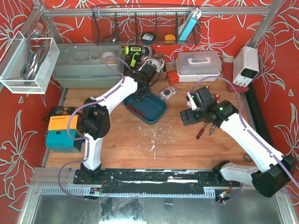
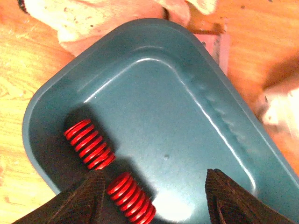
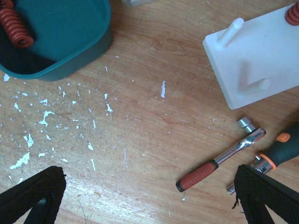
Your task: Install the large spring
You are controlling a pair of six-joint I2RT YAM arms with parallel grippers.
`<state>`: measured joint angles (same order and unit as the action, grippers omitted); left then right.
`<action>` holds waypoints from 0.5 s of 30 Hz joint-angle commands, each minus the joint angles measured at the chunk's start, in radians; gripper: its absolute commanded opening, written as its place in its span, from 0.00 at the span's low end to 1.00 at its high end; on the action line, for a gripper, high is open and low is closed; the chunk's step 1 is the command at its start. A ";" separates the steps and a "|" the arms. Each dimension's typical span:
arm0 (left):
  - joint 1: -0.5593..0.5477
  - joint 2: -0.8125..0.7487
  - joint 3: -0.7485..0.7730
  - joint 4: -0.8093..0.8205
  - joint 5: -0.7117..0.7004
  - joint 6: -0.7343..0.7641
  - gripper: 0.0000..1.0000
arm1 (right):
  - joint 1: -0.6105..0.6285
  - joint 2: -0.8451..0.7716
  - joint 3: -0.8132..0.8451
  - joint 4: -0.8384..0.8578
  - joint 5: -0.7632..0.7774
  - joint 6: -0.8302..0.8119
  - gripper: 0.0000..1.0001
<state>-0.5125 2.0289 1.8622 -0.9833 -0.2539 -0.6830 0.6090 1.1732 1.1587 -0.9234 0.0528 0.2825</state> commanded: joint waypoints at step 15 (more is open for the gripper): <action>-0.004 0.258 0.189 -0.324 -0.146 -0.450 0.58 | 0.001 -0.046 0.013 -0.046 0.016 -0.072 0.99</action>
<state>-0.5125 2.3146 2.0892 -1.2461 -0.3553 -1.0542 0.6090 1.1362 1.1606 -0.9413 0.0528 0.2253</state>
